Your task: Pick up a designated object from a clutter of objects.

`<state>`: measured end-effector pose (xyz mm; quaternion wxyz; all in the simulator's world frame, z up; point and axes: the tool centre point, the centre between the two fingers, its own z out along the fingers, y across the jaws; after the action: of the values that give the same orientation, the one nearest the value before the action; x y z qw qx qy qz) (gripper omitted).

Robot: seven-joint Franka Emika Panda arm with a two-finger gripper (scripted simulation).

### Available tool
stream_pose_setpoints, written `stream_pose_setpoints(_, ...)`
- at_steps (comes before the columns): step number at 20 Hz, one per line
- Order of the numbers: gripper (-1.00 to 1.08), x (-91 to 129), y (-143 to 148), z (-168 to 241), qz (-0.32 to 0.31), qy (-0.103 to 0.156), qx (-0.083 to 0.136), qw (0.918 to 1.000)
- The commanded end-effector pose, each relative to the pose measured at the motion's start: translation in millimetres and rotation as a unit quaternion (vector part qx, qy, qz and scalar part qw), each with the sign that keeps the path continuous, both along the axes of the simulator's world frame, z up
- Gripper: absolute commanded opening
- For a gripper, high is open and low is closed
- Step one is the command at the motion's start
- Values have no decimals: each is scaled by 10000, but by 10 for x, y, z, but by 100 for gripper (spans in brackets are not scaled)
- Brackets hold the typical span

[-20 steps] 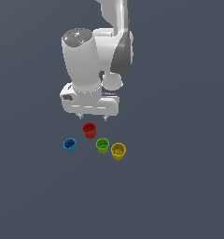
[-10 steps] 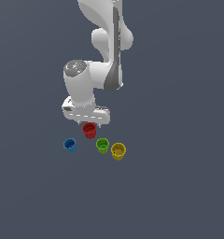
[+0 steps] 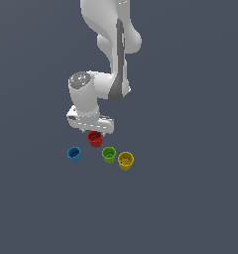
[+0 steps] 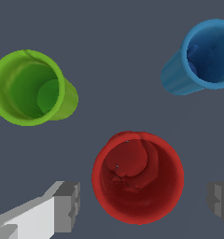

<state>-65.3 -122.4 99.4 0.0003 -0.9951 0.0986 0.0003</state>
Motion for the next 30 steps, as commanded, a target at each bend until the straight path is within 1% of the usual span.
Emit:
stream_pose_setpoints(1, 100, -12, -7, -20, -7, -3, -3, 10000)
stream_pose_setpoints(6, 100, -9, -4, -58, -4, 1, -1, 10000)
stream_pose_setpoints(15, 100, -22, -6, -426, -9, 0, -5, 10000)
stream_pose_setpoints(21, 100, -20, -7, -522, -9, -2, -3, 10000)
stream_pose_setpoints(22, -100, -20, -7, -522, -9, -2, -3, 10000)
stream_pose_setpoints(30, -100, -20, -7, -522, -9, -2, -3, 10000)
